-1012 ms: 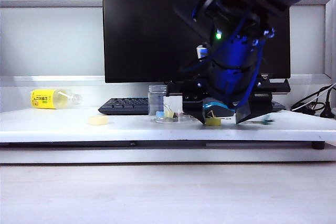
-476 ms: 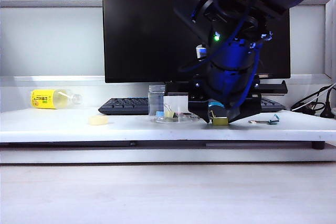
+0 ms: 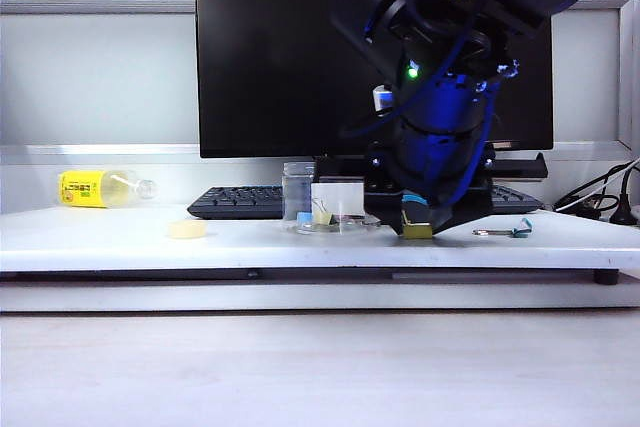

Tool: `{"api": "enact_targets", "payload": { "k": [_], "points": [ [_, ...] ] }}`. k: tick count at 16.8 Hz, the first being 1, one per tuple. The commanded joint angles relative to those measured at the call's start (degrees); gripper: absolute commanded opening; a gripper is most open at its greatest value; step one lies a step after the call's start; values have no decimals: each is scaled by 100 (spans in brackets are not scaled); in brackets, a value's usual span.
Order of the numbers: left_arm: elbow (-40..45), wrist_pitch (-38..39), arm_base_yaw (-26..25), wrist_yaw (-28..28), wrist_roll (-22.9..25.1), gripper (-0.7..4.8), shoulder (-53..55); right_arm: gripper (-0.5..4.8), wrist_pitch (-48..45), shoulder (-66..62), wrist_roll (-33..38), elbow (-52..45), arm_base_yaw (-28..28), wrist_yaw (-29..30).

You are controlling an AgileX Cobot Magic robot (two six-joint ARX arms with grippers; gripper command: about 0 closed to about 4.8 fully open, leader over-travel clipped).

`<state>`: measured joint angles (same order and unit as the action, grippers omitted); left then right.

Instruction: Pick up the clips with the largest number of clips of the same color on the table and place them in a round transparent plastic box.

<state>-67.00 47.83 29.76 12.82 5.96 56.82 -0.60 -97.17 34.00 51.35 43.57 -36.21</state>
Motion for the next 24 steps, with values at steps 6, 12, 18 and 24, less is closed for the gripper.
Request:
{"api": "enact_targets", "payload": {
  "k": [6,12,18,24],
  "points": [
    [146,9,4,0,24,165,-52,92,105,11,-654,328,-66,35],
    [271,-39,4,4,24,165,-94,93,385,221,-1027,767,-98,-9],
    [271,-186,4,0,24,165,-131,94,411,876,-1027,767,-315,39],
    [271,-262,4,-7,94,165,-131,94,-278,844,-1027,894,-356,1178]
  ]
}}
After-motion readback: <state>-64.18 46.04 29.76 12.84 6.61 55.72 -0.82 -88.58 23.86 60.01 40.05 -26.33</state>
